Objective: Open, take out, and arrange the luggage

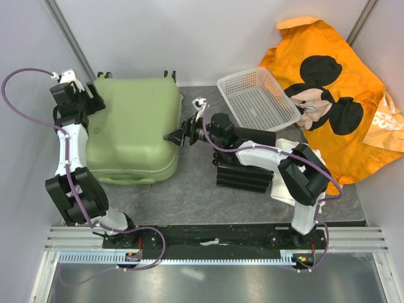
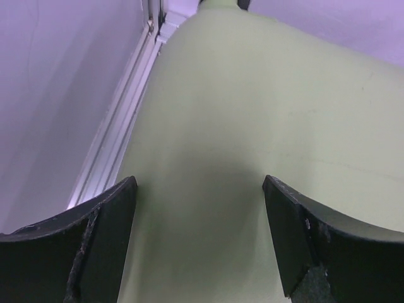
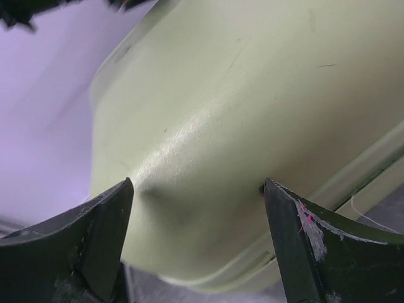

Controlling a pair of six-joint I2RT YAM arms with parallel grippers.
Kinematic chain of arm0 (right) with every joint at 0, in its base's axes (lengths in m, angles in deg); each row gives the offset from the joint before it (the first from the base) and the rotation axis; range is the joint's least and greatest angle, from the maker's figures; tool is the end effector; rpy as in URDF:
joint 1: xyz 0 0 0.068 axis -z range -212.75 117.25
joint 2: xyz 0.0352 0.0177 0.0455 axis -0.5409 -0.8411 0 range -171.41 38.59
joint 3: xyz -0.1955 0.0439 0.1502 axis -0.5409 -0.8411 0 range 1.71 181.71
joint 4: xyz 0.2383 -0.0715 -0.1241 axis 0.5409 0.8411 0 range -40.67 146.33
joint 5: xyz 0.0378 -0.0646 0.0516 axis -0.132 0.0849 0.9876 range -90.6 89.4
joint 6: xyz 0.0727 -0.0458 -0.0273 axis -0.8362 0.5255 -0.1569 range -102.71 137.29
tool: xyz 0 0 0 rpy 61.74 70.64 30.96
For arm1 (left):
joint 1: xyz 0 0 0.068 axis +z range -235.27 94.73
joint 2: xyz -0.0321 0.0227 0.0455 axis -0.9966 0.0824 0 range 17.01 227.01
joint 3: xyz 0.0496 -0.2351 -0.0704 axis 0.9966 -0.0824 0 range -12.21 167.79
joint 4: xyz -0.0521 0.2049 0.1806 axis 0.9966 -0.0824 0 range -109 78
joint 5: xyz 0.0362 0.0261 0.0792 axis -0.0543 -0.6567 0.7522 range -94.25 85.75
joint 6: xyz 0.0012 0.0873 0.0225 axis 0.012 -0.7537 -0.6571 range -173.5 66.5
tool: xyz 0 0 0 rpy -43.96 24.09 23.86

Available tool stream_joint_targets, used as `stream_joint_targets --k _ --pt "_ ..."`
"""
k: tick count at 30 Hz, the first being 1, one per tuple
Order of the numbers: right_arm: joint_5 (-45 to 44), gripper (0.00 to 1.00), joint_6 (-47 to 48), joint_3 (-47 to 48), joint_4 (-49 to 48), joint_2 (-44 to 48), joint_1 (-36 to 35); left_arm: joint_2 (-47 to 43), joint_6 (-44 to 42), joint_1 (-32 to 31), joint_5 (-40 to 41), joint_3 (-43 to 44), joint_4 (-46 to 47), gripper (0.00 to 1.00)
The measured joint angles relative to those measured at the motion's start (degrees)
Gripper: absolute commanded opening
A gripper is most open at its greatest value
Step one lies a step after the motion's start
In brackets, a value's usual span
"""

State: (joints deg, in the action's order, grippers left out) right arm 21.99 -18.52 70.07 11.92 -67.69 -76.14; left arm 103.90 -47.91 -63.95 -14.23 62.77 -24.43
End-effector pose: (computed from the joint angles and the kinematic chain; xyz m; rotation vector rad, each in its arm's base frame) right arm 0.3276 0.3522 0.2293 -0.4553 1.7010 1.3571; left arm 0.3926 0.1382 0.2952 -0.3532 1.9571 0.0036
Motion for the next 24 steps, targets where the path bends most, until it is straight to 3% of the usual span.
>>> stream_joint_targets --k 5,10,13,18,24 --pt "4.00 0.90 -1.53 -0.79 1.90 0.70 -8.13 1.46 -0.28 -4.15 -3.30 3.72 -1.40 0.85" --pt "8.66 0.93 0.87 -0.94 12.85 4.13 -15.63 1.03 -0.31 -9.99 -6.95 4.35 -3.96 0.86" --pt "8.20 0.94 3.50 -0.94 18.86 9.44 -12.90 0.22 -0.28 -10.38 -7.13 4.35 -5.27 0.88" --pt "6.12 0.96 6.14 -0.04 22.05 16.63 -1.90 -3.48 -0.31 -13.46 -4.09 3.43 -8.85 0.92" --pt "6.01 0.95 8.46 8.59 23.93 9.84 6.03 -12.52 -0.28 -17.00 4.37 1.79 -11.26 0.95"
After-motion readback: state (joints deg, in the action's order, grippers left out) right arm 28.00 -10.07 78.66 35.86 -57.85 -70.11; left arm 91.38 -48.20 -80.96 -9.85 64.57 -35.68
